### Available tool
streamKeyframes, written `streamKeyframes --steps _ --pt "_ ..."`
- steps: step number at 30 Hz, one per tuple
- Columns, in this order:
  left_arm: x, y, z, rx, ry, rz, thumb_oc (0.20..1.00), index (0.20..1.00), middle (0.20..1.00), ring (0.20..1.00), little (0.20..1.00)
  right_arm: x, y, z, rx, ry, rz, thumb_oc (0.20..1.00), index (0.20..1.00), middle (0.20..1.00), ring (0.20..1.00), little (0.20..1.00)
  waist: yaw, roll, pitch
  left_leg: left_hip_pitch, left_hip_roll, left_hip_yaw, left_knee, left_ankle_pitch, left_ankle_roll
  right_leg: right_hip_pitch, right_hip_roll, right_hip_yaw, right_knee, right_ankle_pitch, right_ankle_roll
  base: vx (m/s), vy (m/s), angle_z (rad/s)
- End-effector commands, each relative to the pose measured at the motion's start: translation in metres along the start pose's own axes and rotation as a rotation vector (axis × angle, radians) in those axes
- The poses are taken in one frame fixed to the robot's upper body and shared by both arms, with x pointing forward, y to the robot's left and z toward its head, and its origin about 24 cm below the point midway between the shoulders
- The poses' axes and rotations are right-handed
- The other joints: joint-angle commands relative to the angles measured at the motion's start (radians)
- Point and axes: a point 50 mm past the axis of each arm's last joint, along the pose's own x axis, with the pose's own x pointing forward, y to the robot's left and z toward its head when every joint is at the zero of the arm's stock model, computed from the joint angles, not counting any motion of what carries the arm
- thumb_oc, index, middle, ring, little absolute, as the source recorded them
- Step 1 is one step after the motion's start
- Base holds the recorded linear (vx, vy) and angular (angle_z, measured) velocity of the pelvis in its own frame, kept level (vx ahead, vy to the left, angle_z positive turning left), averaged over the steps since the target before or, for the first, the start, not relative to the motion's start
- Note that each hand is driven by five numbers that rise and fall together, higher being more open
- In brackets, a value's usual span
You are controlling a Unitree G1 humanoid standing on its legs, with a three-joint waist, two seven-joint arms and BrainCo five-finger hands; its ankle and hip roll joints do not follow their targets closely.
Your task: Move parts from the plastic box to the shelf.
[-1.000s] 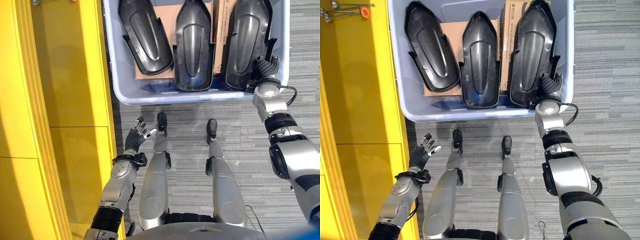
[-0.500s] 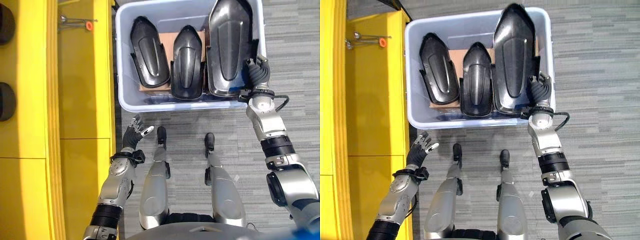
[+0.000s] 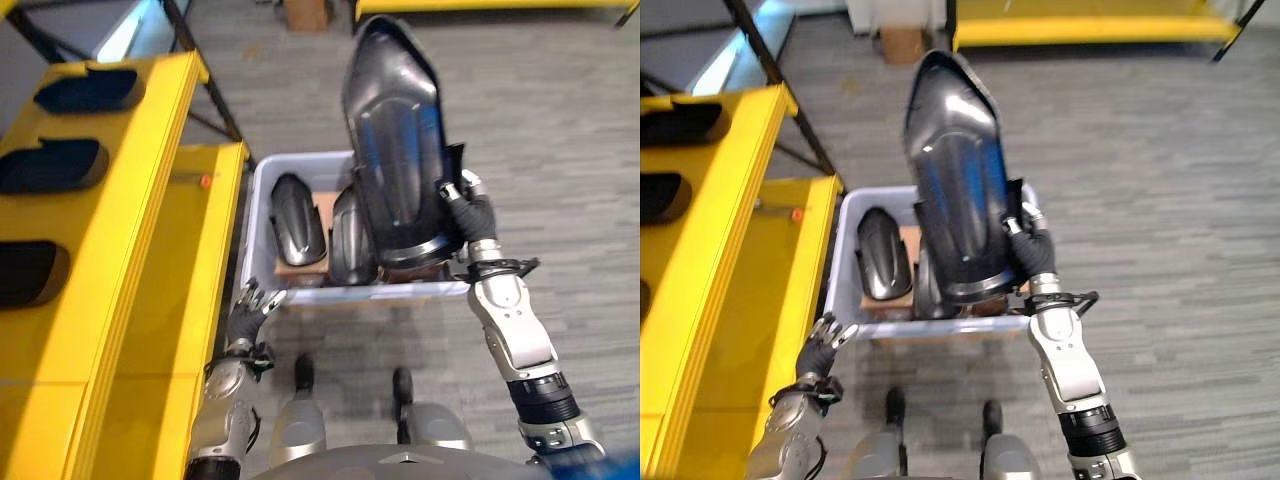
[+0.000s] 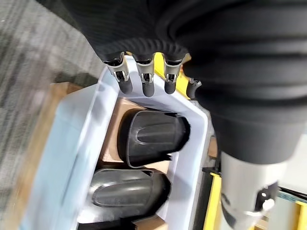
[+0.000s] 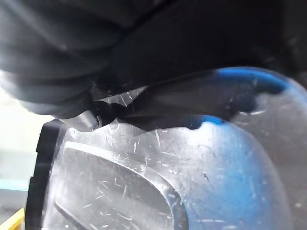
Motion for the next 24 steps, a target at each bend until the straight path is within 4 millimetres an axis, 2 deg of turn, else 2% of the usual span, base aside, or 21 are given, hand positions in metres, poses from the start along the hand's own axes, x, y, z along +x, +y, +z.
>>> streamKeyframes --steps 1,4,5,6,7,8,9,10,11,12,13,14,15,16,18,21,24 --pt "0.008 -0.001 0.022 0.018 -0.101 -0.015 1.0 1.0 1.0 1.0 1.0 0.033 0.005 0.049 0.053 -0.226 0.041 0.2 0.2 0.2 0.2 0.2 0.06 0.01 0.028 -0.012 0.062 0.001 0.008 -0.025 0.06 -0.055 -0.003 0.026 0.056 0.038 0.021 -0.19 -0.267 -0.01" --pt "0.011 -0.003 0.019 0.0 -0.092 -0.007 1.0 1.0 1.0 1.0 1.0 0.038 0.011 0.053 0.059 -0.235 0.054 0.2 0.2 0.2 0.2 0.2 0.077 -0.014 0.035 -0.069 0.037 0.007 0.008 -0.025 0.058 -0.055 0.0 0.019 0.043 0.051 0.019 -0.15 -0.137 0.25" --pt "0.012 -0.004 0.021 0.01 -0.097 -0.014 1.0 1.0 1.0 1.0 1.0 0.039 0.012 0.057 0.067 -0.251 0.05 0.2 0.2 0.2 0.2 0.2 0.081 -0.03 0.048 -0.084 0.02 0.057 0.016 -0.029 0.058 -0.057 -0.01 0.009 0.042 0.066 0.02 -0.18 -0.136 0.59" --pt "0.012 -0.003 0.024 0.022 -0.105 -0.02 1.0 1.0 1.0 1.0 1.0 0.038 0.012 0.057 0.079 -0.252 0.053 0.2 0.2 0.2 0.2 0.2 0.084 -0.047 0.055 -0.054 0.028 0.085 0.068 -0.035 0.052 -0.063 -0.02 -0.004 0.053 0.076 0.018 -0.14 -0.084 0.74" --pt "0.012 -0.003 0.026 0.025 -0.114 -0.021 1.0 1.0 1.0 1.0 1.0 0.037 0.01 0.056 0.074 -0.252 0.048 0.2 0.2 0.2 0.2 0.2 0.081 -0.05 0.051 -0.026 0.046 0.106 0.086 -0.036 0.049 -0.066 -0.026 -0.012 0.064 0.083 0.019 -0.07 -0.031 0.82" --pt "0.012 -0.003 0.026 0.025 -0.113 -0.021 1.0 1.0 1.0 1.0 1.0 0.037 0.01 0.056 0.074 -0.252 0.048 0.2 0.2 0.2 0.2 0.2 0.083 -0.049 0.056 -0.021 0.048 0.107 0.087 -0.039 0.048 -0.061 -0.025 -0.011 0.064 0.082 0.019 -0.02 0.037 1.13" --pt "0.012 -0.004 0.026 0.02 -0.114 -0.017 1.0 1.0 1.0 1.0 1.0 0.034 0.01 0.054 0.08 -0.247 0.043 0.2 0.2 0.2 0.2 0.2 0.068 -0.048 0.046 0.034 0.091 0.16 0.113 -0.031 0.046 -0.067 -0.038 -0.04 0.087 0.09 0.027 0.05 0.112 1.17" --pt "0.012 -0.005 0.022 0.022 -0.099 -0.02 1.0 1.0 1.0 1.0 1.0 0.029 0.002 0.047 0.079 -0.22 0.018 0.2 0.2 0.2 0.2 0.2 0.042 -0.038 0.016 0.092 0.129 0.199 0.079 -0.008 0.025 -0.074 -0.058 -0.074 0.107 0.095 0.039 0.08 0.173 1.29" --pt "0.013 -0.007 0.021 0.027 -0.092 -0.028 1.0 1.0 1.0 1.0 1.0 0.028 -0.003 0.045 0.065 -0.21 0.003 0.2 0.2 0.2 0.2 0.2 0.027 -0.03 0.003 0.12 0.149 0.213 0.061 0.005 0.012 -0.076 -0.073 -0.095 0.118 0.099 0.046 0.09 0.143 1.26" --pt "0.013 -0.007 0.021 0.027 -0.091 -0.028 1.0 1.0 1.0 1.0 1.0 0.028 -0.003 0.045 0.065 -0.21 0.004 0.2 0.2 0.2 0.2 0.2 0.026 -0.029 0.006 0.124 0.15 0.211 0.058 0.006 0.012 -0.072 -0.072 -0.097 0.118 0.098 0.045 0.09 0.231 1.32" --pt "0.015 -0.01 0.019 0.046 -0.086 -0.046 1.0 1.0 1.0 1.0 1.0 0.022 -0.009 0.041 0.059 -0.195 -0.01 0.2 0.2 0.2 0.2 0.2 0.015 -0.013 -0.013 0.138 0.134 0.2 0.009 0.002 -0.01 -0.065 -0.101 -0.116 0.123 0.093 0.049 0.06 0.216 1.3" --pt "0.013 -0.01 0.018 0.051 -0.083 -0.051 1.0 1.0 1.0 1.0 1.0 0.019 -0.013 0.039 0.058 -0.188 -0.017 0.2 0.2 0.2 0.2 0.2 0.014 -0.012 -0.017 0.126 0.125 0.201 0.008 -0.01 -0.009 -0.06 -0.109 -0.124 0.122 0.092 0.051 0.07 0.31 1.04" --pt "0.013 -0.011 0.018 0.064 -0.081 -0.059 1.0 1.0 1.0 1.0 1.0 0.018 -0.016 0.037 0.05 -0.178 -0.032 0.2 0.2 0.2 0.2 0.2 0.007 -0.009 -0.023 0.12 0.127 0.232 0.008 -0.019 -0.01 -0.061 -0.122 -0.133 0.129 0.094 0.053 0.05 0.267 1.11" --pt "0.013 -0.013 0.016 0.066 -0.078 -0.065 1.0 1.0 1.0 1.0 1.0 0.016 -0.015 0.033 0.072 -0.162 -0.033 0.2 0.2 0.2 0.2 0.2 0.005 -0.001 -0.028 0.119 0.112 0.227 0.008 -0.026 -0.017 -0.053 -0.14 -0.147 0.127 0.097 0.052 0.09 0.404 0.82" --pt "0.014 -0.01 0.021 0.081 -0.098 -0.06 1.0 1.0 1.0 1.0 1.0 0.018 -0.012 0.032 0.092 -0.156 -0.028 0.2 0.2 0.2 0.2 0.2 0.021 0.001 -0.024 0.119 0.08 0.245 0.008 -0.013 -0.034 -0.033 -0.178 -0.168 0.116 0.093 0.047 0.11 0.403 0.45" --pt "0.012 -0.003 0.023 0.089 -0.106 -0.043 1.0 1.0 1.0 1.0 1.0 0.017 -0.008 0.032 0.108 -0.155 -0.013 0.2 0.2 0.2 0.2 0.2 0.039 -0.003 -0.021 0.119 0.057 0.244 0.008 -0.024 -0.031 -0.02 -0.203 -0.181 0.105 0.087 0.041 0.06 0.22 0.2" --pt "0.01 0.004 0.024 0.086 -0.112 -0.01 1.0 1.0 1.0 1.0 1.0 0.019 0.004 0.031 0.146 -0.149 0.02 0.2 0.2 0.2 0.2 0.2 0.074 -0.009 -0.016 0.112 0.004 0.245 0.008 -0.036 -0.031 0.002 -0.254 -0.206 0.094 0.085 0.033 0.09 0.429 0.4"
